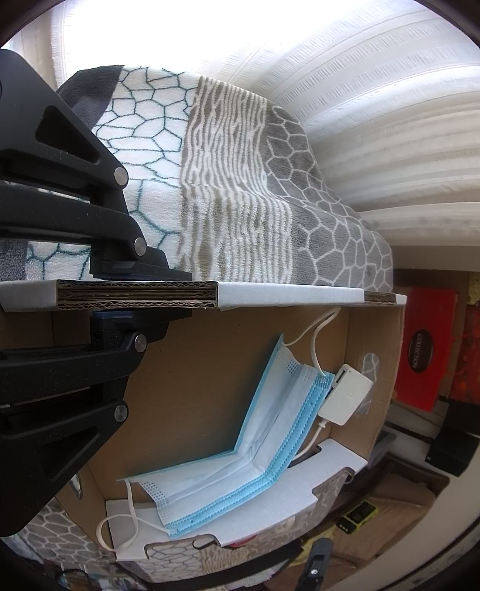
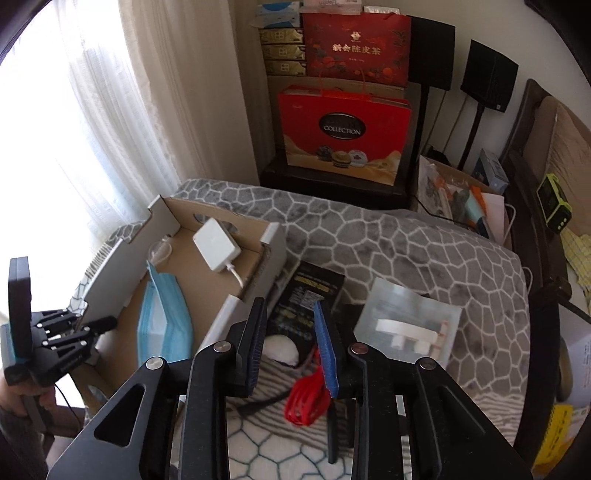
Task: Organize objects
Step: 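Grasp the black gooseneck USB light with the right gripper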
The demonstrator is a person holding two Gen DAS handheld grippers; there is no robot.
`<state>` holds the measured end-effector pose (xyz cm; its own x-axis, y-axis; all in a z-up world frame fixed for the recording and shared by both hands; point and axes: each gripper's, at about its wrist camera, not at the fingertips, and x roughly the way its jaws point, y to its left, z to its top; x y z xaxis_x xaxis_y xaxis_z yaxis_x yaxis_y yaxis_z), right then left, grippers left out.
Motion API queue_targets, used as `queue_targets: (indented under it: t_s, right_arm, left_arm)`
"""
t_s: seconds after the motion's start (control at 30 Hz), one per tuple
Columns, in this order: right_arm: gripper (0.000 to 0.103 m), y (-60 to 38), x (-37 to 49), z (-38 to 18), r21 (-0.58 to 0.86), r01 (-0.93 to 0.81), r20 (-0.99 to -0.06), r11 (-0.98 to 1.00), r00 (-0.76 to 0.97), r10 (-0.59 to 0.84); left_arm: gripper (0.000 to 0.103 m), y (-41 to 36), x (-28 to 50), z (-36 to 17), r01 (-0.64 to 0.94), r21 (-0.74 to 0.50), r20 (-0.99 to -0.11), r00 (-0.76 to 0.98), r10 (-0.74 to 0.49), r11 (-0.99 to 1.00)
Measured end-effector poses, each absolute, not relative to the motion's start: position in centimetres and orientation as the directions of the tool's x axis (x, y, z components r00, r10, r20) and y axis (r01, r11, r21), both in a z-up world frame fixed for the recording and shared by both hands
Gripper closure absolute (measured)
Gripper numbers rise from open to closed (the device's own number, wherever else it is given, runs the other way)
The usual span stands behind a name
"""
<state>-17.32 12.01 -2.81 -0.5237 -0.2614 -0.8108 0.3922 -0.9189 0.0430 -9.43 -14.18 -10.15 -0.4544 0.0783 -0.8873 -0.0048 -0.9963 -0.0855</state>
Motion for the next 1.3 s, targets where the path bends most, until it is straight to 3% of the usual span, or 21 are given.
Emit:
queue_targets:
  t_s: [0.1, 0.3, 0.8, 0.93, 1.3]
  right_arm:
    - [0.068, 13.5, -16.7, -3.6, 0.03, 0.37, -0.826, -0.929, -0.513, -0.232]
    - [0.064, 16.0, -15.8, -5.2, 0.02, 0.337, -0.847, -0.941, -0.494, -0.195]
    - [0.064, 18.3, -13.0, -8.3, 0.085, 0.346, -0.873, -0.934, -0.427, -0.237]
    - [0.076, 18.4, -12.3, -8.8, 0.078, 0.358, -0.877, -0.93, -0.419, -0.235]
    - [0.092, 17.6, -11.9, -10.8, 0.065, 0.387, -0.892, -0.92, -0.39, -0.227]
  left_arm:
    - [0.093, -14.2, -9.4, -10.1, -0.004, -0.085, -0.887, -0.454, 0.078, -0.996]
    - [0.093, -14.1, -9.4, -10.2, -0.003, -0.083, -0.888, -0.454, 0.075, -0.997]
    - [0.093, -14.2, -9.4, -10.3, -0.001, -0.08, -0.89, -0.45, 0.072, -0.997]
    - [0.093, -14.3, -9.4, -10.3, 0.001, -0.078, -0.89, -0.45, 0.07, -0.997]
    - [0.093, -14.3, -9.5, -10.3, 0.004, -0.075, -0.891, -0.448, 0.066, -0.997]
